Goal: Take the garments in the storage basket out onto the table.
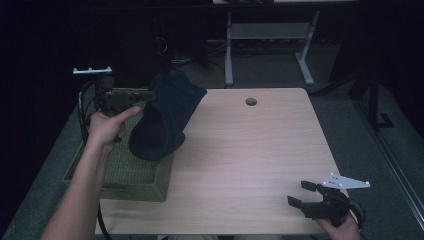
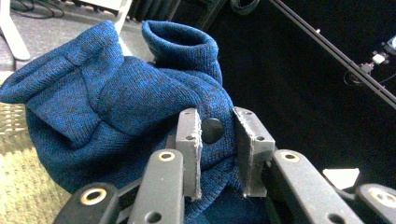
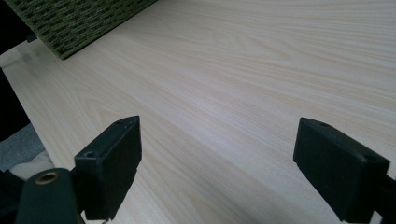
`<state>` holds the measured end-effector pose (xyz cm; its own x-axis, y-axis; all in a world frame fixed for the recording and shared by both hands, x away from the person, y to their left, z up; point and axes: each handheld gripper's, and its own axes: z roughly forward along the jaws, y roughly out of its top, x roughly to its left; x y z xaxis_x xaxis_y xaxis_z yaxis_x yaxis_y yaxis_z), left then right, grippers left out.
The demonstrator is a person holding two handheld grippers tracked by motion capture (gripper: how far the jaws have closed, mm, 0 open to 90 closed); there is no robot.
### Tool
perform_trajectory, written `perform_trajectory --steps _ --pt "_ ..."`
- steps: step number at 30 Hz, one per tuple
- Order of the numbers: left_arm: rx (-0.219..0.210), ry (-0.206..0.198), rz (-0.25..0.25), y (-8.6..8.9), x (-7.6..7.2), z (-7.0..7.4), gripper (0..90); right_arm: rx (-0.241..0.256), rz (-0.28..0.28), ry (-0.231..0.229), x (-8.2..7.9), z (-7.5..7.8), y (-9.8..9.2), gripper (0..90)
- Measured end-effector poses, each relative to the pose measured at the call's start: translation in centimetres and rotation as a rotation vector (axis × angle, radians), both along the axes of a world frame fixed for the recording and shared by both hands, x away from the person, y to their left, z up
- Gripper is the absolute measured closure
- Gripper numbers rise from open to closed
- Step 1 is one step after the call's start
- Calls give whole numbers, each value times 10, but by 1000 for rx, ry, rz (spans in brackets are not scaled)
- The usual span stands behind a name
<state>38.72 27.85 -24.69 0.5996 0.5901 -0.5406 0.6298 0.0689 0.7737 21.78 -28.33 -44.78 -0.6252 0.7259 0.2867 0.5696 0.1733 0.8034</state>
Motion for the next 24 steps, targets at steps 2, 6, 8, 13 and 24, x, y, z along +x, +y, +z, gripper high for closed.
perform_trajectory --steps 2,6,8,13,24 --pt "1 -1 -7 -3 0 -1 732 1 1 0 0 0 0 149" --pt "-3 -9 -25 -11 0 0 732 0 3 -1 0 0 0 150" --pt "1 -9 -34 -15 0 1 732 -1 2 2 0 0 0 150" --pt "-2 -13 -48 -25 0 2 732 -3 2 -2 0 0 0 149" --pt "-8 -9 -103 -61 1 -6 731 11 -4 0 1 0 -3 145"
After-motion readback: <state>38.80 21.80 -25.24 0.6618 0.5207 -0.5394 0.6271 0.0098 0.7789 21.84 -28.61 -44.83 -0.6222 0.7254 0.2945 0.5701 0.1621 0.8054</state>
